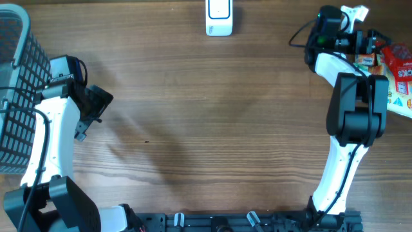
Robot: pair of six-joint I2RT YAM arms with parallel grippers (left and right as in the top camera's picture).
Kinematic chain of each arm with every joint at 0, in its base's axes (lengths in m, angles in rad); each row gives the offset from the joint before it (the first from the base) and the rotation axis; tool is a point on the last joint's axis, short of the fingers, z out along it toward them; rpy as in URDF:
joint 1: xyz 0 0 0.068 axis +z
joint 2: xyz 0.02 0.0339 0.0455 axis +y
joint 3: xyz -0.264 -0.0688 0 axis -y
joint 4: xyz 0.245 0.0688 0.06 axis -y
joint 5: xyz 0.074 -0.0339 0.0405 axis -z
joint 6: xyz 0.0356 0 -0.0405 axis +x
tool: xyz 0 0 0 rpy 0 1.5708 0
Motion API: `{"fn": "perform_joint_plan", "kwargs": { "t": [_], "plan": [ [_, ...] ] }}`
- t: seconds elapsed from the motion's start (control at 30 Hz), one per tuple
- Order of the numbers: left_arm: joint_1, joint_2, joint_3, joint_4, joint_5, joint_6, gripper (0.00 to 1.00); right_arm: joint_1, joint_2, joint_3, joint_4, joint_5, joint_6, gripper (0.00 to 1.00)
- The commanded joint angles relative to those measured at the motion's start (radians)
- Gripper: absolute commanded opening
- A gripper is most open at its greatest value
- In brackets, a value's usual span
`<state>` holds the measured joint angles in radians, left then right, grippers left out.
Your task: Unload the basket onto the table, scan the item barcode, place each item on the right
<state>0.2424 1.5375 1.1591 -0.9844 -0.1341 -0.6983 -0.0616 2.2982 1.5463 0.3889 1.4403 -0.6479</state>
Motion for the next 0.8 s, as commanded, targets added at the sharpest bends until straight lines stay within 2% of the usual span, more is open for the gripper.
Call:
{"fn": "perform_joint_plan", "kwargs": {
  "t": [0.0, 0.1, 0.2, 0.3, 0.4, 0.47, 0.6, 0.77],
  "plan": [
    [0.005, -0.002, 0.017, 0.000, -0.013, -0.017, 1.00, 0.028, -0.127, 0.005, -0.042, -0.008, 0.040, 0.98],
    [0.005, -0.002, 0.017, 0.000, -0.013, -0.017, 1.00, 0.055, -0.196, 0.005, -0.163, -0.067, 0.119, 0.98],
    [0.005, -0.002, 0.017, 0.000, -0.013, -0.017, 1.00, 0.091, -0.287, 0.005, -0.444, -0.246, 0.306, 0.98],
    [0.005, -0.002, 0.017, 0.000, -0.013, -0.017, 1.00, 0.113, -0.404, 0.005, -0.795, -0.737, 0.514, 1.00],
    [0.005, -0.002, 0.017, 0.000, -0.013, -0.017, 1.00, 0.105, -0.493, 0.005, -0.921, -1.179, 0.560, 1.00],
    [0.005, -0.002, 0.017, 0.000, -0.013, -0.017, 1.00, 0.101, -0.558, 0.005, -0.981, -1.361, 0.677, 1.00],
    [0.005, -0.002, 0.017, 0.000, -0.013, -0.017, 1.00, 0.101, -0.682, 0.005, -1.079, -1.579, 0.859, 1.00],
    [0.005, -0.002, 0.017, 0.000, -0.013, -0.017, 1.00, 0.101, -0.863, 0.005, -1.207, -1.583, 0.909, 1.00]
  ]
}}
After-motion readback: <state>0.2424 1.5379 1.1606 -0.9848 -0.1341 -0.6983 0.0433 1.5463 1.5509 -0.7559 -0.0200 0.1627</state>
